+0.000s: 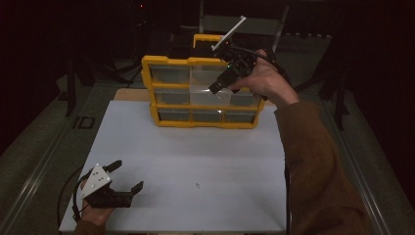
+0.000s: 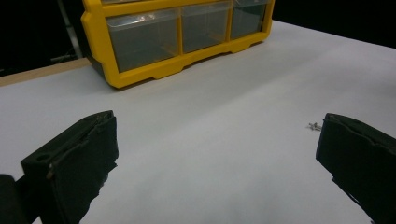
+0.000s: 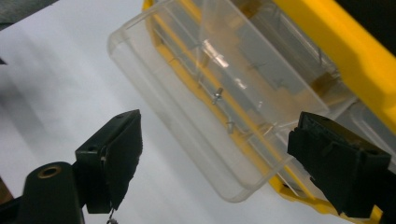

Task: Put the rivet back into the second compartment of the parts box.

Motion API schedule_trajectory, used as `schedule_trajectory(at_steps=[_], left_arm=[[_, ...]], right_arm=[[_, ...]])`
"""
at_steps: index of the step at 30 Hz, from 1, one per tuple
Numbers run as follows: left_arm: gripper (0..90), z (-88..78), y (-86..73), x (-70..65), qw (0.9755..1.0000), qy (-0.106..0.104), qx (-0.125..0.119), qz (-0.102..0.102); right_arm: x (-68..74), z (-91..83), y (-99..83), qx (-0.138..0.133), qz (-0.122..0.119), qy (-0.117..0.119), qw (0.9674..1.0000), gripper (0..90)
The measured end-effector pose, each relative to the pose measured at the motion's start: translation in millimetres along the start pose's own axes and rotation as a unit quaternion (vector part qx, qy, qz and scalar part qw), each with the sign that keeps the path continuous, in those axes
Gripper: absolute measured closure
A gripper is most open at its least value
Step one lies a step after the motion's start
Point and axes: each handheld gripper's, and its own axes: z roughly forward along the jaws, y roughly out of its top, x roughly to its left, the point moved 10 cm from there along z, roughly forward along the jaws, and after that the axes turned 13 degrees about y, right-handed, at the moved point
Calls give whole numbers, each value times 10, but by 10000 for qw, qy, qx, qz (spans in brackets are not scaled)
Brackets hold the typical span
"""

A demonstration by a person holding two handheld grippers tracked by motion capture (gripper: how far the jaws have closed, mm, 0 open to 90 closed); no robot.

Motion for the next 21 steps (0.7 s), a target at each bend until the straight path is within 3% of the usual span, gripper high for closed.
schedule_trajectory(at_steps=[21], left_arm=[[0,2,-3,3,10000,-3,7,13]], right_arm=[[328,-10,-130,42,-512,162,9985,156]])
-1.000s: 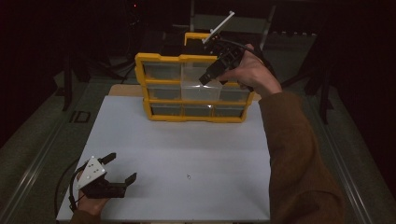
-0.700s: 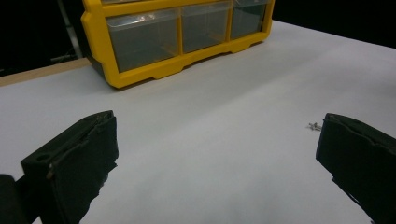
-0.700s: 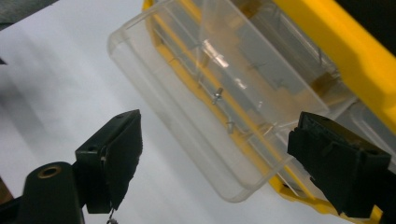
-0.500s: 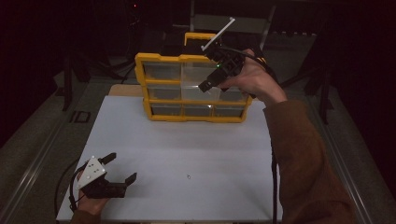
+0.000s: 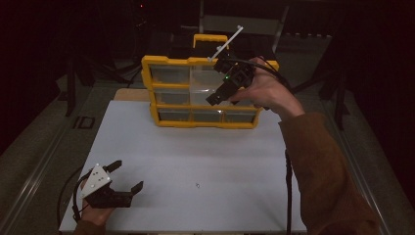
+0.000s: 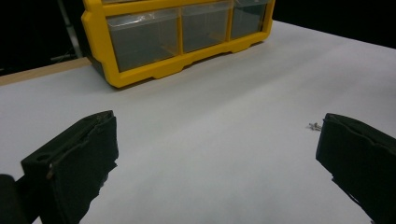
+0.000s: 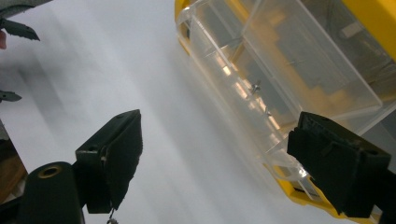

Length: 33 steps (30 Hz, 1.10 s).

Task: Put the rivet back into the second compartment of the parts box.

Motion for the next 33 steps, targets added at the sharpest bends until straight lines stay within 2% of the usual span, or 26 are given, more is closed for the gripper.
schedule_trajectory(at_steps=[18,33], left_arm=[[0,-3,-1,1,10000,6,8,4],[0,-4,4,-1,10000,11,-11,-9]], right_arm=[[220,93,-182,81,-264,78,9996,168],[363,317,-336,203,-332,199,9990,170]])
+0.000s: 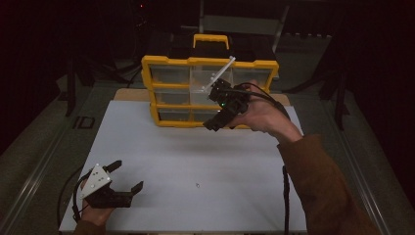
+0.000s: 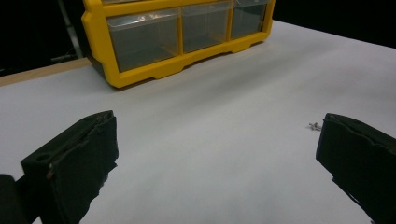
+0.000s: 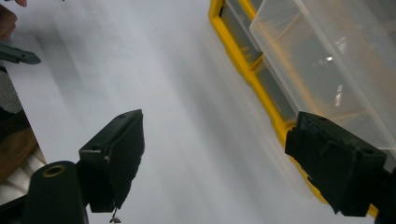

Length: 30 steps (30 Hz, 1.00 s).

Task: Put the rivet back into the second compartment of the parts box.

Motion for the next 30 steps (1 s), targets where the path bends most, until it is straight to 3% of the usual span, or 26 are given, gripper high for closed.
schedule_trajectory(at_steps=[30], left_arm=[[0,-3,4,-4,10000,-17,-15,-4]], right_arm=[[78,561,-290,171,150,93,9997,169]])
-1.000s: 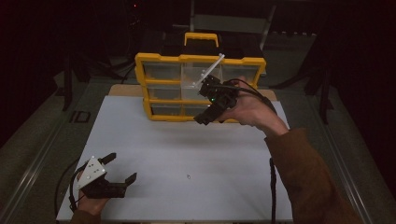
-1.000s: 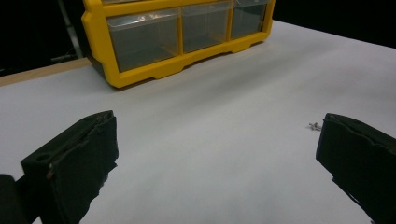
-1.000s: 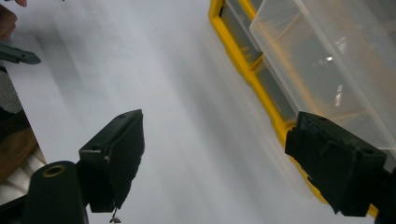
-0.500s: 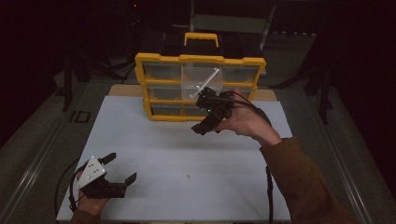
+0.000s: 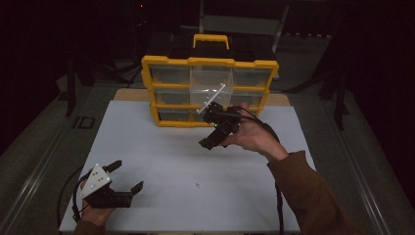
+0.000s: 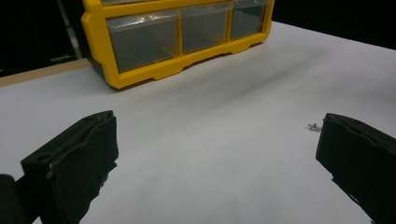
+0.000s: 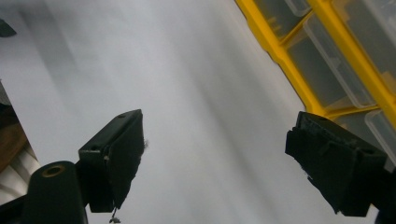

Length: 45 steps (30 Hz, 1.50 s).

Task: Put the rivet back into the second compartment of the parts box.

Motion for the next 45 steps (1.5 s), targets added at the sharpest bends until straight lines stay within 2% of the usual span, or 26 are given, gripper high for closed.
schedule_trajectory(at_steps=[9,24,45], left_arm=[[0,2,-2,0,10000,-6,8,-3],[0,0,-1,2,10000,-6,0,-8],[0,-8,6,-1,10000,-16,-21,-3]], right_arm=[[-24,157,-92,56,68,-41,10000,169],[-35,421,-219,195,182,35,9996,171],[16,820,-385,428,261,254,9984,143]])
